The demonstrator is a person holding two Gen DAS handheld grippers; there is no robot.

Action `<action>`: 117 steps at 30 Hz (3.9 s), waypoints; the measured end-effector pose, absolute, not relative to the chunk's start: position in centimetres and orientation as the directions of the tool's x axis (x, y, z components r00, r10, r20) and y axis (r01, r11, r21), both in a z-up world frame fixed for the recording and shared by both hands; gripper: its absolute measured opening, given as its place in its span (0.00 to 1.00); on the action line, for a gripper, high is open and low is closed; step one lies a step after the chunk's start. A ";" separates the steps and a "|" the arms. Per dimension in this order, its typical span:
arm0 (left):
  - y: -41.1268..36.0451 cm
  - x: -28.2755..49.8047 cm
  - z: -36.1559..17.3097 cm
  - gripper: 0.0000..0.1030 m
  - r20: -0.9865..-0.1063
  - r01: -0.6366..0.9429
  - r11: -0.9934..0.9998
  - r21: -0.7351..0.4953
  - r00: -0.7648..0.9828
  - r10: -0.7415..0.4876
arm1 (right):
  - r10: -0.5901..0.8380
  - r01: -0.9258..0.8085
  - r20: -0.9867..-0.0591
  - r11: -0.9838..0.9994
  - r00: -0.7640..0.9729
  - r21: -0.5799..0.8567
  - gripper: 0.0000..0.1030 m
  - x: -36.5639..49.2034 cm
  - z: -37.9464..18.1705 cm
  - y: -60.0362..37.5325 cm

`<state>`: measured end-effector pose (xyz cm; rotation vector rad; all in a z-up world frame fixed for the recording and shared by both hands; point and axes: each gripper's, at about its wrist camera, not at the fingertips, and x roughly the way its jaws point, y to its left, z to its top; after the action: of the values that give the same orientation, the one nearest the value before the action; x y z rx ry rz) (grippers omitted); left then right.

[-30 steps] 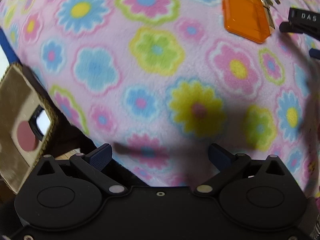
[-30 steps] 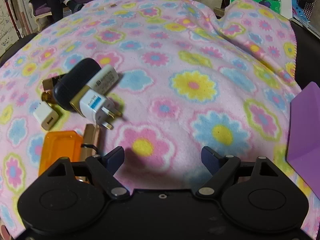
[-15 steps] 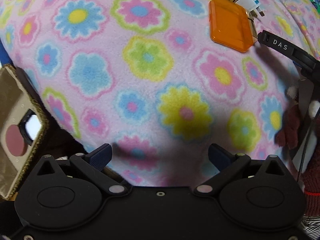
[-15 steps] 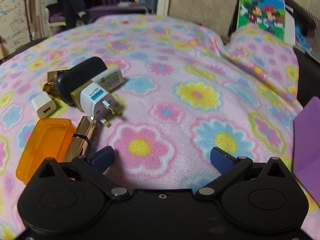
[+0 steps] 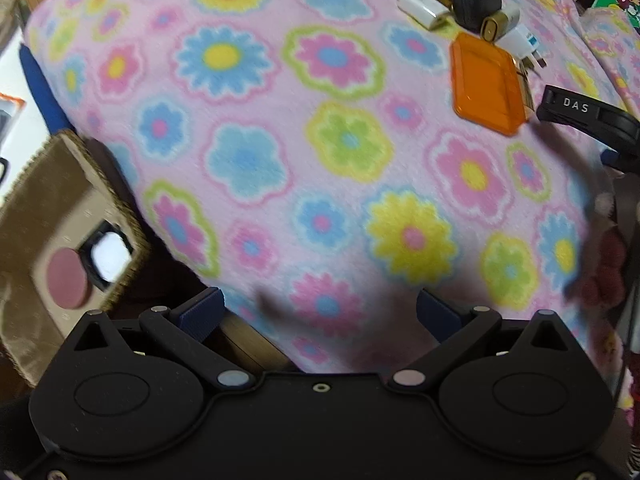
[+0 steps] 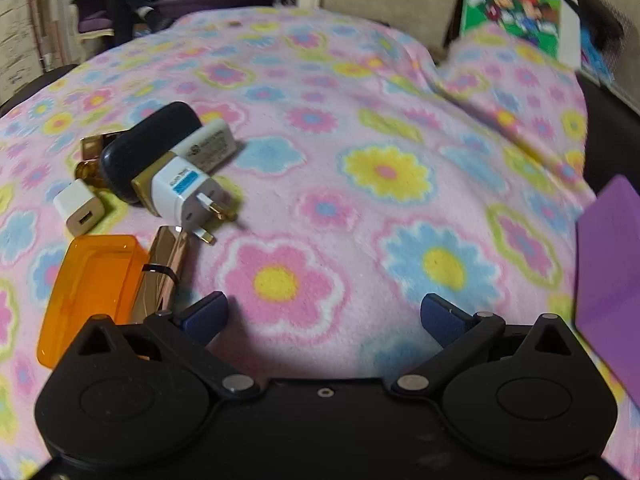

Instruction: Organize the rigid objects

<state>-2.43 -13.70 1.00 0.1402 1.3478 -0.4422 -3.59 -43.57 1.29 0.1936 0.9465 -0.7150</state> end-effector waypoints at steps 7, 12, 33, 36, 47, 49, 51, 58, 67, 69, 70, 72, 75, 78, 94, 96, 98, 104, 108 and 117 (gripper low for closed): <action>-14.4 -3.1 1.3 0.96 -0.963 0.377 0.923 -0.080 0.211 -0.170 | -0.464 0.669 -0.825 0.728 0.324 -0.147 1.00 -3.8 1.6 -43.1; -14.2 -2.8 1.6 0.88 -0.954 0.349 0.936 -0.038 0.265 -0.137 | -0.422 0.680 -0.859 0.723 0.289 -0.126 1.00 -3.6 1.8 -43.7; -14.3 -2.4 1.3 0.88 -0.959 0.365 0.930 -0.037 0.249 -0.136 | -0.272 0.586 -0.891 0.810 0.363 -0.009 1.00 -2.5 4.3 -42.0; -14.2 -2.1 1.1 0.88 -0.961 0.358 0.933 -0.045 0.238 -0.138 | -0.254 0.548 -0.877 0.836 0.407 0.012 1.00 -1.7 5.0 -40.3; -15.1 -1.8 1.1 0.88 -0.959 0.378 0.923 -0.072 0.227 -0.168 | -0.184 0.456 -0.884 0.889 0.431 0.038 1.00 2.6 4.1 -37.2; -15.4 -1.8 1.1 0.88 -0.959 0.386 0.920 -0.072 0.226 -0.170 | -0.208 0.450 -0.890 0.893 0.405 -0.004 0.96 3.0 3.4 -36.9; -15.6 -1.8 1.1 0.88 -0.958 0.392 0.917 -0.077 0.224 -0.176 | -0.229 0.463 -0.900 0.886 0.372 -0.034 0.90 3.2 2.7 -37.3; -17.0 -1.8 2.2 0.88 -0.948 0.443 0.893 -0.082 0.241 -0.206 | -0.217 0.524 -0.915 0.851 0.339 -0.008 0.75 0.2 3.7 -41.0; -21.7 0.7 4.4 0.88 -0.942 0.554 0.830 -0.069 0.237 -0.237 | -0.224 0.572 -0.918 0.820 0.326 0.003 0.75 -2.0 5.4 -45.7; -23.0 2.1 4.4 0.88 -0.945 0.554 0.826 -0.106 0.203 -0.257 | -0.219 0.585 -0.919 0.811 0.329 0.016 0.75 -2.1 5.5 -46.5; -23.6 2.7 4.4 0.88 -0.945 0.554 0.824 -0.121 0.190 -0.267 | -0.214 0.587 -0.919 0.809 0.331 0.023 0.75 -2.0 5.4 -46.8; -25.0 3.9 4.5 0.88 -0.942 0.557 0.820 -0.129 0.191 -0.277 | -0.204 0.593 -0.921 0.805 0.332 0.035 0.75 -1.9 5.2 -47.2; -26.8 5.9 4.6 0.88 -0.934 0.554 0.824 -0.117 0.221 -0.281 | -0.198 0.600 -0.923 0.799 0.331 0.044 0.75 -1.8 4.7 -47.8; -28.2 8.2 4.1 0.88 -0.931 0.551 0.828 -0.108 0.235 -0.278 | -0.203 0.604 -0.923 0.796 0.326 0.038 0.75 -1.6 4.3 -48.3; -33.0 13.7 1.3 0.64 -0.923 0.612 0.786 -0.093 0.243 -0.298 | -0.193 0.608 -0.924 0.792 0.329 0.051 0.75 -1.7 4.3 -49.6; -33.7 13.4 1.1 0.63 -0.916 0.641 0.765 -0.066 0.265 -0.301 | -0.196 0.614 -0.922 0.787 0.335 0.056 0.75 -1.9 4.6 -49.7; -34.0 13.1 1.2 0.57 -0.911 0.666 0.744 -0.049 0.276 -0.307 | -0.205 0.621 -0.917 0.782 0.342 0.057 0.78 -2.1 5.0 -49.9; -33.8 13.0 1.4 0.53 -0.919 0.667 0.735 -0.122 0.205 -0.338 | -0.236 0.638 -0.903 0.768 0.359 0.053 0.79 -2.6 6.4 -50.4; -32.8 11.8 1.7 0.53 -0.929 0.657 0.740 -0.140 0.172 -0.328 | -0.232 0.630 -0.902 0.774 0.364 0.055 0.80 -2.6 6.7 -50.3; -29.1 9.2 1.6 0.53 -0.958 0.568 0.807 -0.161 0.106 -0.265 | -0.279 0.560 -0.903 0.827 0.326 -0.053 0.81 -1.2 5.1 -47.2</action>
<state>9.16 -29.07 1.56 0.2751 1.3312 -0.6249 -1.16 -47.16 5.07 0.2909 1.1112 -0.5599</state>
